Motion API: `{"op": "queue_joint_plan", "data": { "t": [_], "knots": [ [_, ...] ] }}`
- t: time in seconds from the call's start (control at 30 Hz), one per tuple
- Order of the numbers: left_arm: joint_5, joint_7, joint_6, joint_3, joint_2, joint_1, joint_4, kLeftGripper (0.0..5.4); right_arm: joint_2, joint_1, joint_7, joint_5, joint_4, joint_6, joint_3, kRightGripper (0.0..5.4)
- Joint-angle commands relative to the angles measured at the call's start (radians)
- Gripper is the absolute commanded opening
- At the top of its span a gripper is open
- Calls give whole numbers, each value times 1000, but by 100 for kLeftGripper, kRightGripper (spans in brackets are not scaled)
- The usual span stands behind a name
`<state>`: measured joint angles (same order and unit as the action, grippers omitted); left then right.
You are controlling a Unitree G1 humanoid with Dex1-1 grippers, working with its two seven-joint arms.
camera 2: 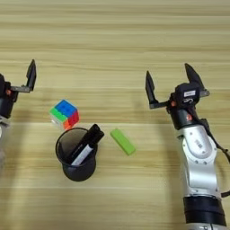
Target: Move the objects on the table
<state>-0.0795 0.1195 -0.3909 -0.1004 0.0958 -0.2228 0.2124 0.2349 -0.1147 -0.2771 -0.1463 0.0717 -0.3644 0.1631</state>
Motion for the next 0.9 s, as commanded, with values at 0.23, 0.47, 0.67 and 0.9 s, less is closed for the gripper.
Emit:
{"op": "queue_joint_plan", "data": {
  "t": [0.23, 0.47, 0.67, 0.9],
  "knots": [
    [29, -31, -59, -6, 7, -25, 94, 536, 32, 9, -87, -54, -99, 25, -21, 540],
    [44, -38, -86, -2, 6, -31, 133, 536, 74, 36, -202, -141, -221, 88, -59, 540],
    [47, -42, -92, 0, 5, -34, 143, 536, 138, 81, -324, -203, -278, 168, -96, 540],
    [47, -46, -91, 4, 2, -34, 138, 536, 210, 161, -427, -227, -299, 256, -114, 540]
  ]
}}
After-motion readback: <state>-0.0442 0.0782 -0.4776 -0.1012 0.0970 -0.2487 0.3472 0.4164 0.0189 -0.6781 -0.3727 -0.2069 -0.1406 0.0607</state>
